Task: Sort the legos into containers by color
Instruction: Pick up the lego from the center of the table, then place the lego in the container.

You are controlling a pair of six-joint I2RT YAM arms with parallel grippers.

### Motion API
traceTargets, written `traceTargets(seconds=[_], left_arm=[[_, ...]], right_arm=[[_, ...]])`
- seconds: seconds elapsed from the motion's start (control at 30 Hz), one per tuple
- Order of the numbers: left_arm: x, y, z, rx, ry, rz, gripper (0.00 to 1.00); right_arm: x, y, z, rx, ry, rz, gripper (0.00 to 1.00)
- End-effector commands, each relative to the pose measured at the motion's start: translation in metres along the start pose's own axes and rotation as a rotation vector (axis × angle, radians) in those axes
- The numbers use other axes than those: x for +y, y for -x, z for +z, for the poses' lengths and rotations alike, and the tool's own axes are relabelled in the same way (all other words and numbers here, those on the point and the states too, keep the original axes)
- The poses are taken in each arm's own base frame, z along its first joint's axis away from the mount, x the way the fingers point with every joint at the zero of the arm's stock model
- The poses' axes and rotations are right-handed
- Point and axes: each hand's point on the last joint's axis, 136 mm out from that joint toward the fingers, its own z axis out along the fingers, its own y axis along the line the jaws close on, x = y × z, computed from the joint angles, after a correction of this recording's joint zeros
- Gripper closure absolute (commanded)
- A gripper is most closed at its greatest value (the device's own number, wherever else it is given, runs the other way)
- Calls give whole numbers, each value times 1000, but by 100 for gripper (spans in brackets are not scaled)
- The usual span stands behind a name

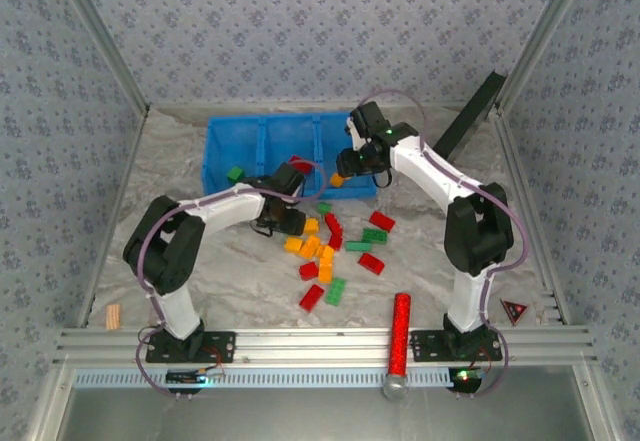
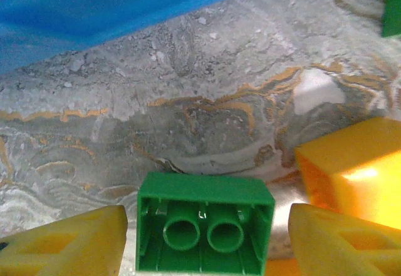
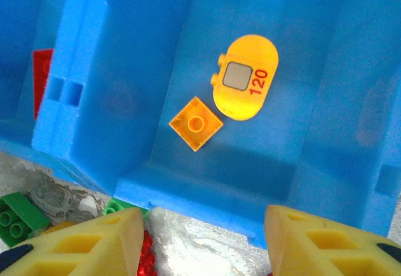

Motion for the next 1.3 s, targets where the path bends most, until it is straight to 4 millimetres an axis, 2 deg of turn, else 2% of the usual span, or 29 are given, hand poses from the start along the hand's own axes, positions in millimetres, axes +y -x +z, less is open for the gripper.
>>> traceTargets(seconds=[0.0,0.17,0.33,0.43,0.5,0.6,0.73,0.87,0.97,1.07,1.1,1.27], left_arm=[[7,-1,10,25,37,27,31],[9,-9,17,54,37,28,36],[9,-13,17,59,27,22,52],[11,-17,13,64,21,10,56],[12,-14,5,53,1,-11,58],[14,0,-19,2,-49,-61,60],[25,25,-63,-98,-131,-135,60],[37,53,-108,-197,-175,-145,60],[53,74,-128,-258,-173,-159,60],[75,90,-131,-289,-132,-176,60],[82,88,-128,-263,-117,-182,60],[124,108,-105,-230,-49,-248,60]], right_arm=[[4,0,-17,-27,7,17,45],[4,0,-26,-38,0,16,45],[8,-5,-39,-32,3,-2,45],[20,-13,-48,-19,27,-52,44],[38,-23,-51,-15,80,-140,43],[64,-47,-47,-11,167,-288,40],[98,-76,-48,-15,288,-469,35],[124,-88,-44,-100,325,-623,34],[137,-95,-32,-77,324,-700,35],[150,-101,-21,-4,363,-709,36],[153,-102,-17,9,366,-720,36],[169,-107,1,54,346,-776,34]])
